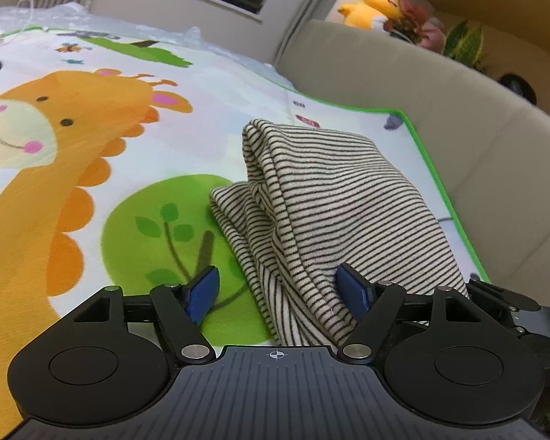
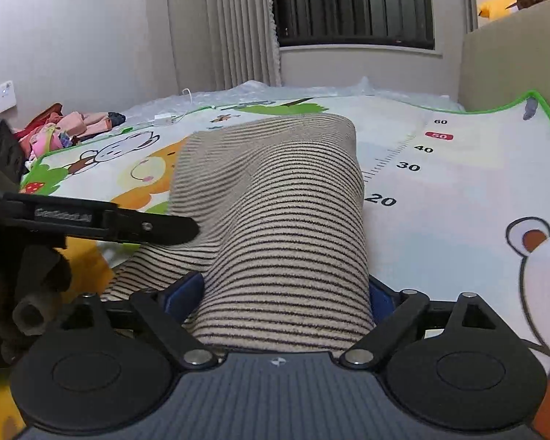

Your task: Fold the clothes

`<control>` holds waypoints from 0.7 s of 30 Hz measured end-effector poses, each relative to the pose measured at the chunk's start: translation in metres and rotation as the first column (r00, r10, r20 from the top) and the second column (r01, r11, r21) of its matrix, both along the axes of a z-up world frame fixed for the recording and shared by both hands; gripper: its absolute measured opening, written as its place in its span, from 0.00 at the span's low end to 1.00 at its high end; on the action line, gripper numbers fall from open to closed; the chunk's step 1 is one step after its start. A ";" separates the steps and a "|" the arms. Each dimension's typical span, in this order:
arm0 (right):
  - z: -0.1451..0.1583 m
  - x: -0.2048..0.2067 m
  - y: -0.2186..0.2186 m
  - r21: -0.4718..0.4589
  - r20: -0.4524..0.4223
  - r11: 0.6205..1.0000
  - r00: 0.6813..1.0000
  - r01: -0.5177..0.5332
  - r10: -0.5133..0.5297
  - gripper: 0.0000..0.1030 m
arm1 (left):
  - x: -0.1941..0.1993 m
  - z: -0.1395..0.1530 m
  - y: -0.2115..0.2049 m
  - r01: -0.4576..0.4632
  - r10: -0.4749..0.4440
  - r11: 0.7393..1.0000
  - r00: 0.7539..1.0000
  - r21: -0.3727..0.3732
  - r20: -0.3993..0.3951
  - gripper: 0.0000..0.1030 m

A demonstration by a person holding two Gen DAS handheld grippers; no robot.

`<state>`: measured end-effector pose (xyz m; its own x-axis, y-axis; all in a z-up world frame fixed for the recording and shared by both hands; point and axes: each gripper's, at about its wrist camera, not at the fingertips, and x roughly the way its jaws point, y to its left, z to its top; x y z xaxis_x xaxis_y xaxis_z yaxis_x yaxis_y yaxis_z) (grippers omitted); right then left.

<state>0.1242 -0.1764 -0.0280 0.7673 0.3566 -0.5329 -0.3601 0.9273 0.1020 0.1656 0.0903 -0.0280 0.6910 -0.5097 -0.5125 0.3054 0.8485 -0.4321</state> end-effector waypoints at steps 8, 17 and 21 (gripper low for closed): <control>-0.009 0.006 -0.009 0.087 0.010 0.996 1.000 0.025 -0.026 0.96 | -0.006 -0.012 0.007 -0.016 0.020 0.999 0.997 -0.045 0.079 0.80; -0.017 0.021 -0.019 0.189 -0.049 0.982 0.999 0.021 -0.012 0.99 | 0.002 -0.018 0.011 -0.013 0.021 0.994 0.997 -0.109 0.069 0.85; -0.019 0.020 -0.018 0.195 -0.042 0.980 0.999 0.025 -0.017 0.99 | 0.005 -0.021 0.009 0.000 0.009 0.993 0.997 -0.116 0.077 0.90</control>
<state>0.1439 -0.1947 -0.0473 0.7552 0.4406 -0.4853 -0.3323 0.8956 0.2959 0.1706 0.0990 -0.0486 0.7289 -0.5594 -0.3947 0.3381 0.7955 -0.5029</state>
